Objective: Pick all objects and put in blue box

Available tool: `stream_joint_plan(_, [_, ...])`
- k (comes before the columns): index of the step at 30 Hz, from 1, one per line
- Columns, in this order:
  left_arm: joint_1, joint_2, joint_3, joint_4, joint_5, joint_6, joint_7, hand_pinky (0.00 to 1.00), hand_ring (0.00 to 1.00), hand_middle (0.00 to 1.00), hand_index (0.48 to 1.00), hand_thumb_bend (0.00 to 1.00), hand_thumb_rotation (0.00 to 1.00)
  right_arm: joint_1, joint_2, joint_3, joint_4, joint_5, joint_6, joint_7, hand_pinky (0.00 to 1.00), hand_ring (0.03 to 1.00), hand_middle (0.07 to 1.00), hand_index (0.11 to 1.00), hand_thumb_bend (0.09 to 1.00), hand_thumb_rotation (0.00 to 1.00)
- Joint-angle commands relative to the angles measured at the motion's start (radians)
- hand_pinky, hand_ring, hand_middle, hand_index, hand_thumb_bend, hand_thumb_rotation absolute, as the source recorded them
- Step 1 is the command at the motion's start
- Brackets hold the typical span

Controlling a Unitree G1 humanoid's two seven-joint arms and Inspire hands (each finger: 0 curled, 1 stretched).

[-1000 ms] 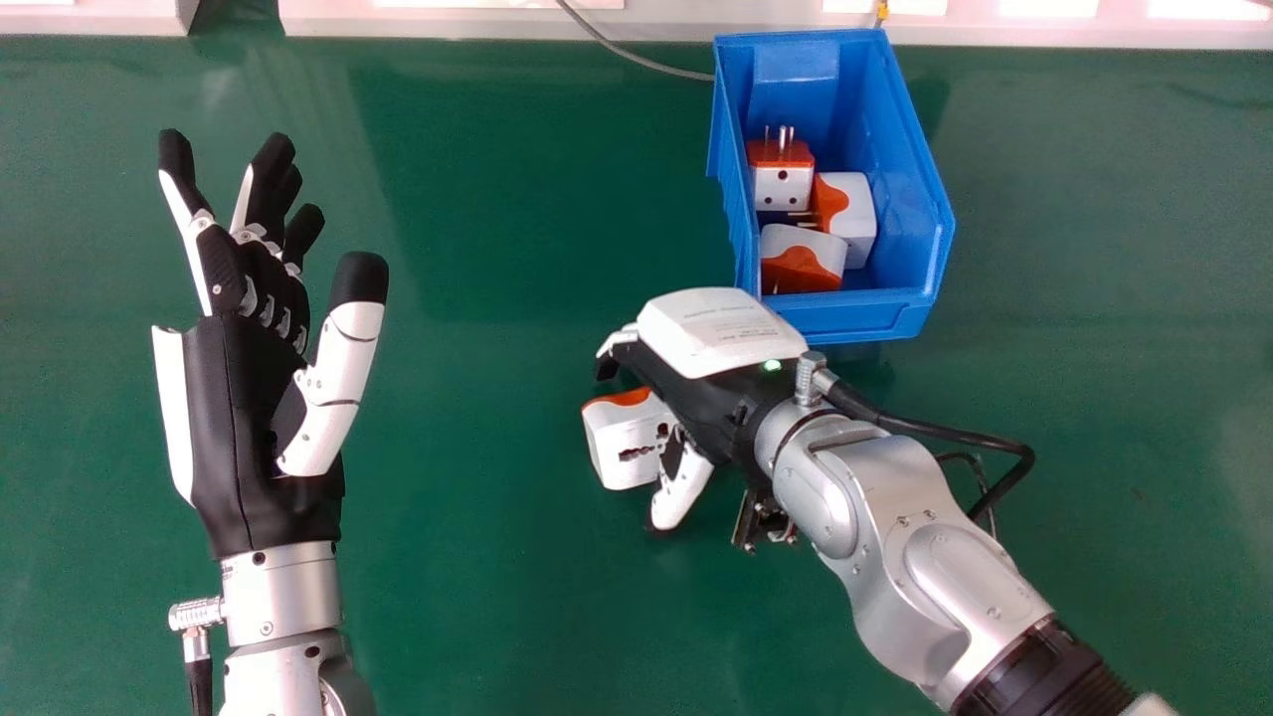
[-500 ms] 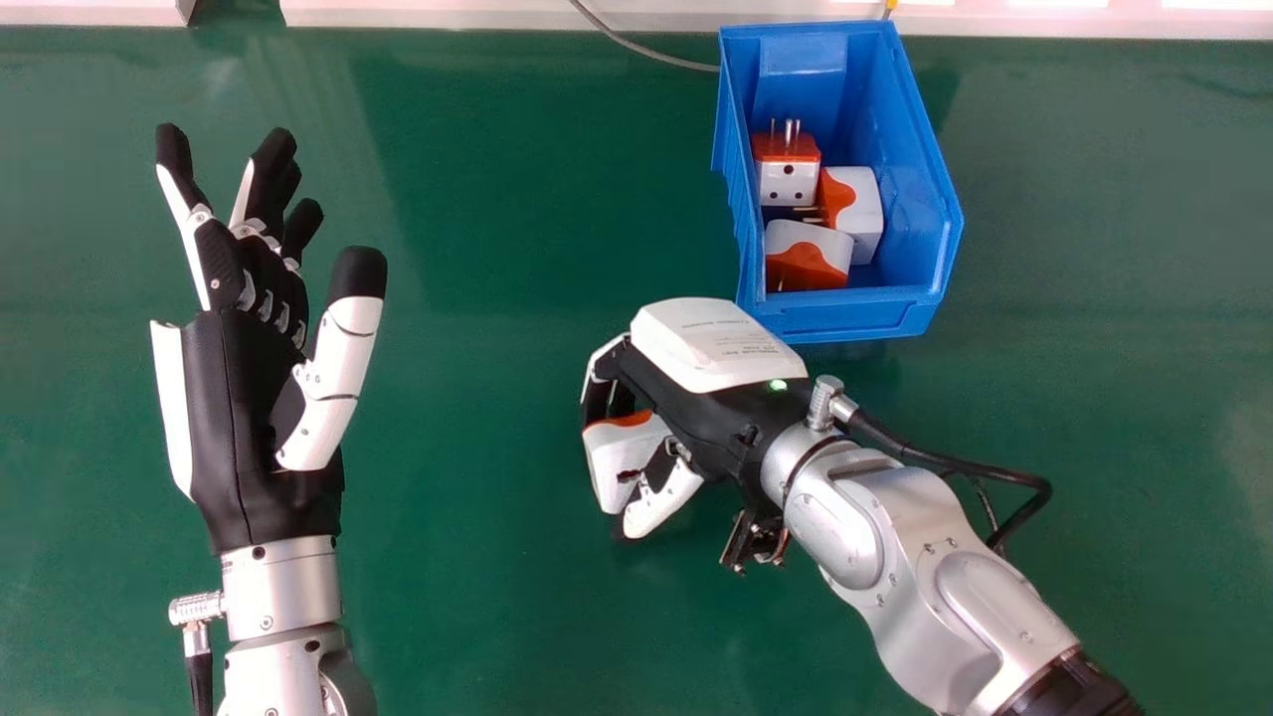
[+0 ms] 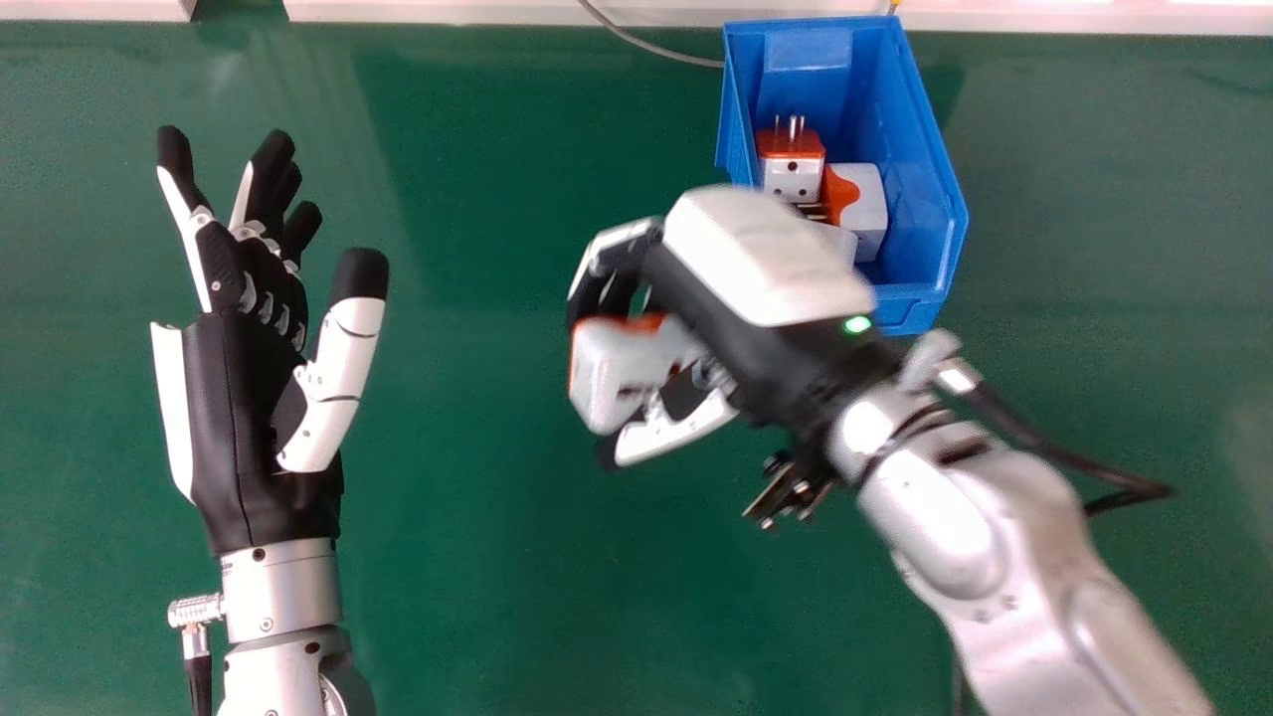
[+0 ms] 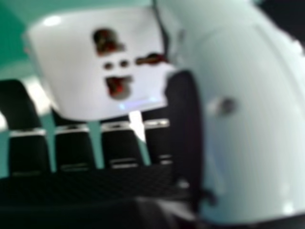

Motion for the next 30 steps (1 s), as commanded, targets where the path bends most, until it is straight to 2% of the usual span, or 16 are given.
stream_joint_plan(1, [0.005,-0.001,-0.005,-0.03,0.006,-0.003,0.003,0.91,0.94,0.92,0.918,0.67,0.58,0.004,-0.017,-0.068,-0.082,0.015,0.008,0.002,0.29,0.419,0.49,0.532,0.491,0.0])
stream_joint_plan(6, [0.005,0.002,-0.004,-0.028,0.012,-0.003,0.005,0.91,0.95,0.92,0.923,0.67,0.58,-0.018,-0.047,-0.175,-0.078,0.065,-0.015,-0.02,0.32,0.42,0.49,0.535,0.494,0.0])
stream_joint_plan(8, [0.001,0.003,-0.004,-0.023,0.008,-0.009,0.002,0.92,0.95,0.92,0.923,0.67,0.58,-0.046,-0.058,-0.207,-0.038,0.075,-0.04,-0.052,0.33,0.416,0.486,0.533,0.495,0.0])
stream_joint_plan(13, [-0.005,0.003,-0.002,-0.015,0.008,-0.017,0.002,0.92,0.95,0.93,0.92,0.67,0.58,-0.157,-0.064,-0.254,0.14,0.101,-0.077,-0.144,0.32,0.408,0.482,0.535,0.494,0.0])
stream_joint_plan(14, [-0.004,0.003,-0.001,-0.016,0.013,-0.016,0.006,0.92,0.95,0.93,0.92,0.67,0.58,-0.185,-0.068,-0.252,0.198,0.095,-0.088,-0.167,0.32,0.408,0.482,0.535,0.494,0.0])
stream_joint_plan(16, [-0.002,0.003,0.0,-0.016,0.013,-0.017,0.007,0.92,0.95,0.93,0.92,0.67,0.58,-0.245,-0.066,-0.237,0.331,0.075,-0.113,-0.222,0.32,0.408,0.482,0.535,0.494,0.0])
stream_joint_plan(20, [-0.004,0.005,0.001,-0.012,0.005,-0.021,0.003,0.92,0.95,0.93,0.92,0.67,0.58,-0.349,-0.039,-0.198,0.556,0.052,-0.127,-0.306,0.32,0.407,0.482,0.536,0.494,0.0])
stream_joint_plan(22, [-0.005,0.006,0.001,-0.011,0.002,-0.025,0.0,0.92,0.95,0.93,0.919,0.67,0.58,-0.408,-0.008,-0.19,0.691,0.072,-0.133,-0.36,0.32,0.405,0.48,0.538,0.493,0.0])
stream_joint_plan(27, [0.0,0.003,0.004,-0.02,0.012,-0.019,0.01,0.93,0.95,0.93,0.919,0.68,0.6,-0.531,0.002,-0.128,0.98,0.038,-0.21,-0.517,0.3,0.407,0.486,0.533,0.492,0.0])
stream_joint_plan(30, [0.0,0.006,0.004,-0.018,0.012,-0.023,0.008,0.93,0.94,0.93,0.918,0.69,0.61,-0.576,0.007,-0.106,1.089,0.047,-0.238,-0.558,0.3,0.416,0.494,0.527,0.494,0.0])
